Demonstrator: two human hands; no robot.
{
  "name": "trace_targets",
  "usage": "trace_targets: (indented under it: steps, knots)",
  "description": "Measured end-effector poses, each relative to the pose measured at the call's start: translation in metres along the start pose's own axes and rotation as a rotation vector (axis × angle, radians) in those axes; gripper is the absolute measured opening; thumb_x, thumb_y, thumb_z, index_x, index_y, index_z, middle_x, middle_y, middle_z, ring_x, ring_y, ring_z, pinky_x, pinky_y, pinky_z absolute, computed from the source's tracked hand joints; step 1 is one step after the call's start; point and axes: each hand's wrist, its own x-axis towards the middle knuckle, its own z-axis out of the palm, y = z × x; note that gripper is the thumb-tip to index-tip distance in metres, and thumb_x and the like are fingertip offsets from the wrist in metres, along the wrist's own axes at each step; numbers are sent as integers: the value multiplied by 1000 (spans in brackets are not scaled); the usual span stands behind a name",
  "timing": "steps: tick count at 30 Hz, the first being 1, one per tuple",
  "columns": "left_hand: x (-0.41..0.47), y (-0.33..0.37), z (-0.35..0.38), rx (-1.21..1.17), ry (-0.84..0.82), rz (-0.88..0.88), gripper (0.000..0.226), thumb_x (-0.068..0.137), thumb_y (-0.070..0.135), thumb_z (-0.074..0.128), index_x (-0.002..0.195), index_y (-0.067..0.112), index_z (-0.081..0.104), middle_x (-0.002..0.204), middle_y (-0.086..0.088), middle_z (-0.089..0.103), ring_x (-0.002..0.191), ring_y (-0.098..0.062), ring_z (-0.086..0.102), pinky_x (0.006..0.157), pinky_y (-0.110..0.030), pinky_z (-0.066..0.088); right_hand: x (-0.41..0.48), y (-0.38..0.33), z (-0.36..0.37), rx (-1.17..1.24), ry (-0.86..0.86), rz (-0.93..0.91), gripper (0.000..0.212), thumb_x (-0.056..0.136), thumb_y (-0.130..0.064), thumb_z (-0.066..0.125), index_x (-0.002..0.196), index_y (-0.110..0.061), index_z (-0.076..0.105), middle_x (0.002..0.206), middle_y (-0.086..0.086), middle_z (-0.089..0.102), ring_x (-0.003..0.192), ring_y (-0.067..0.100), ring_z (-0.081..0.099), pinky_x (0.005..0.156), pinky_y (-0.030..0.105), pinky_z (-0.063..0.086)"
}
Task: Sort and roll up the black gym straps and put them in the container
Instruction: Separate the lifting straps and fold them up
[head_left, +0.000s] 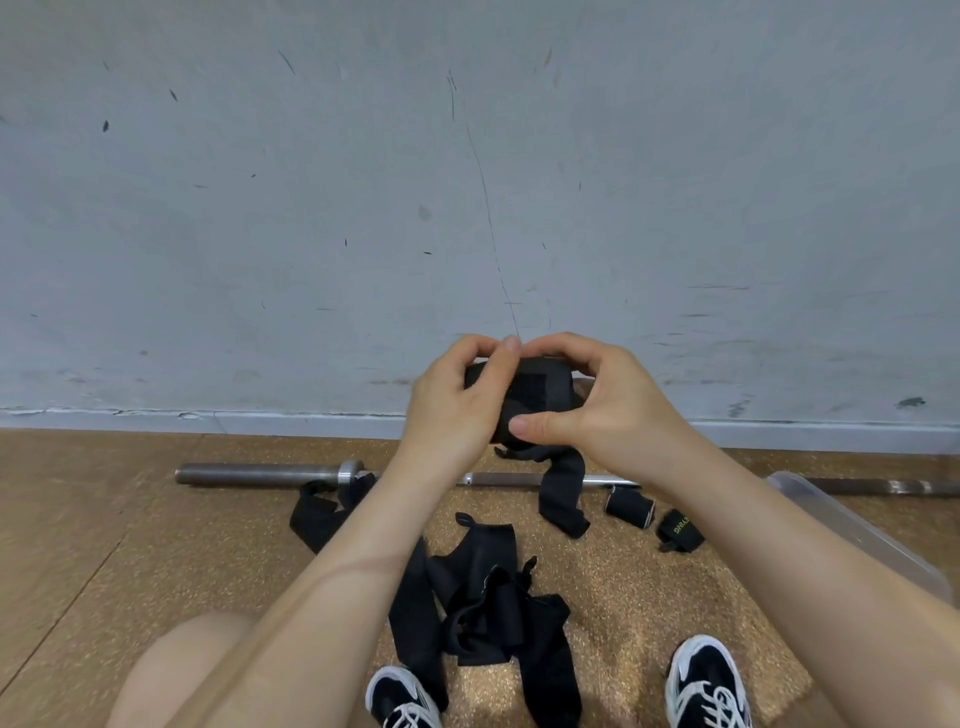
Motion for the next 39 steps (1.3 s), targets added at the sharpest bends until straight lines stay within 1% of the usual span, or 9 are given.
trace_targets:
  steps: [4, 8, 18, 22, 26, 29, 32, 35, 39]
  knots:
    - [-1, -3, 5, -19, 181, 117, 35, 98, 15, 48, 66, 22, 60, 58, 17, 57, 58, 1, 51, 51, -12, 36, -10, -3, 15, -291, 76, -196, 48, 71, -16, 83, 109, -31, 57, 105, -8, 61, 93, 4, 59, 81, 16, 49]
    - [-1, -2, -1, -7, 208, 247, 35, 92, 26, 46, 59, 17, 45, 52, 10, 44, 52, -5, 41, 48, -19, 31, -19, -7, 21, -470, 96, -336, 48, 76, -26, 79, 114, -24, 50, 104, -10, 55, 92, 13, 56, 79, 32, 49]
    - [-14, 5, 9, 495, 66, 638, 31, 96, 35, 40, 85, 16, 62, 70, 5, 60, 65, -21, 58, 58, -41, 48, -15, -1, -13, -157, -328, 158, 48, 73, -18, 85, 114, -19, 58, 93, 0, 72, 81, 13, 70, 80, 33, 57]
    - [-24, -19, 30, 356, -63, 359, 42, 91, 41, 33, 61, 17, 48, 51, 4, 48, 51, -15, 45, 51, -35, 37, -30, 25, -10, -292, -363, 204, 28, 78, -26, 75, 99, -13, 61, 76, 5, 69, 51, 8, 58, 51, 32, 49]
    - [-40, -47, 65, 285, -242, 258, 40, 95, 30, 39, 56, 29, 29, 47, 11, 40, 48, -9, 35, 47, -23, 24, -50, 57, -22, -319, -403, 261, 15, 83, -28, 73, 90, -20, 63, 81, 2, 70, 57, 4, 58, 54, 22, 47]
    - [-49, -60, 100, 221, -309, 65, 46, 100, 31, 43, 55, 24, 35, 50, 13, 42, 51, -5, 37, 56, -39, 34, -63, 86, -37, -328, -415, 360, 15, 84, -34, 71, 90, -22, 65, 81, -3, 70, 69, 9, 66, 63, 21, 52]
    - [-65, -78, 135, 139, -443, -412, 47, 102, 46, 40, 74, 16, 62, 77, -3, 69, 73, -15, 61, 77, -46, 51, -74, 116, -52, -424, -475, 477, 53, 85, -58, 59, 113, -13, 64, 101, 7, 74, 85, 24, 71, 79, 31, 58]
    - [-88, -110, 163, -176, -491, -1038, 46, 95, 65, 42, 106, 24, 62, 105, -8, 72, 98, -25, 66, 80, -39, 56, -82, 144, -69, -521, -490, 602, 46, 99, -48, 50, 124, -10, 55, 106, 10, 67, 71, 16, 65, 67, 23, 54]
    - [-113, -155, 189, -366, -450, -1305, 54, 92, 66, 49, 114, 19, 63, 106, -9, 74, 98, -26, 67, 67, -35, 56, -91, 190, -88, -380, -431, 812, 38, 101, -28, 52, 134, -10, 51, 108, 14, 69, 84, 23, 73, 75, 34, 61]
